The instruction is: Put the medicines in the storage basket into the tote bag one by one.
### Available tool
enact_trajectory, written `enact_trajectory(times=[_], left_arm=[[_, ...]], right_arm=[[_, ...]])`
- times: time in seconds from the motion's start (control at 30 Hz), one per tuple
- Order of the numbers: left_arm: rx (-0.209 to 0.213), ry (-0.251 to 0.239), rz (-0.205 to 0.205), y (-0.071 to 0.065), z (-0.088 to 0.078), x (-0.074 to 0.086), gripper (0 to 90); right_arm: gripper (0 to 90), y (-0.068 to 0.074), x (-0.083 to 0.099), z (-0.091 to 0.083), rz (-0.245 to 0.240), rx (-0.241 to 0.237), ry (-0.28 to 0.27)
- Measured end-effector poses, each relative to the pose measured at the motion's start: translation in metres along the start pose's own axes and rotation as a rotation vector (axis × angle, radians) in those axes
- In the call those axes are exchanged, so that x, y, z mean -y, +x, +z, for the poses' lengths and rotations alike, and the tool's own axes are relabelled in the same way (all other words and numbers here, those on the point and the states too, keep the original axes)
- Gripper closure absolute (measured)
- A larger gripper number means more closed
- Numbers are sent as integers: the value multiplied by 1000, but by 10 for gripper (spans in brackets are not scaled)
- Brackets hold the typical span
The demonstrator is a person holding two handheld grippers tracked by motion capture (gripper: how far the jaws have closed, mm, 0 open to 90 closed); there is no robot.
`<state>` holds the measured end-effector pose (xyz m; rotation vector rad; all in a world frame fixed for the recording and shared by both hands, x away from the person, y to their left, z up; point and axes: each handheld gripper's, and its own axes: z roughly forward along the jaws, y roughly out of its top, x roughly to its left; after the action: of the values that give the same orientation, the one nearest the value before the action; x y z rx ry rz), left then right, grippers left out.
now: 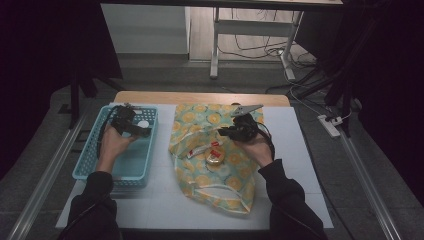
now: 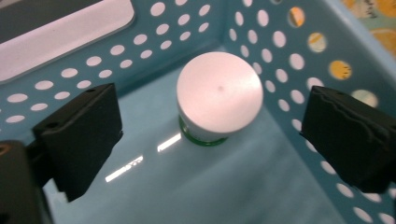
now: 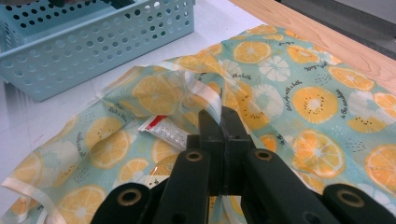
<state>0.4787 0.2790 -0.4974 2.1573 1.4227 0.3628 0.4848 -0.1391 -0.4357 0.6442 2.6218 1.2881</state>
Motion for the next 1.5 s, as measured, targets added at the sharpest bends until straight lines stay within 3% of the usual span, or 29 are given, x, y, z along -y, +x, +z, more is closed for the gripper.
enact_trajectory(times=[0.17, 0.27, 0.4, 0.53, 0.73, 0.97, 1.37, 1.5], left_arm=[[-24, 19, 13, -1, 3, -2, 177], [-15, 15, 9, -1, 2, -3, 270], [-11, 43, 15, -2, 6, -4, 351], [0, 36, 13, -2, 4, -5, 497], [-19, 52, 2, -5, 3, -7, 505], [-29, 30, -3, -8, -6, -8, 507], [18, -27, 6, -17, -39, -13, 508], [28, -32, 30, -23, -47, -15, 508]], right_arm=[[900, 0, 0, 0, -2, 0, -2], [900, 0, 0, 0, -2, -1, -1], [900, 0, 0, 0, -1, -1, 0], [900, -1, 0, 0, 1, -1, -1], [900, -1, 0, 0, 0, -2, 0], [900, -2, 1, -1, 1, 0, -3], [900, 0, 0, 0, 1, 1, -2], [900, 0, 0, 0, 0, 0, -3]])
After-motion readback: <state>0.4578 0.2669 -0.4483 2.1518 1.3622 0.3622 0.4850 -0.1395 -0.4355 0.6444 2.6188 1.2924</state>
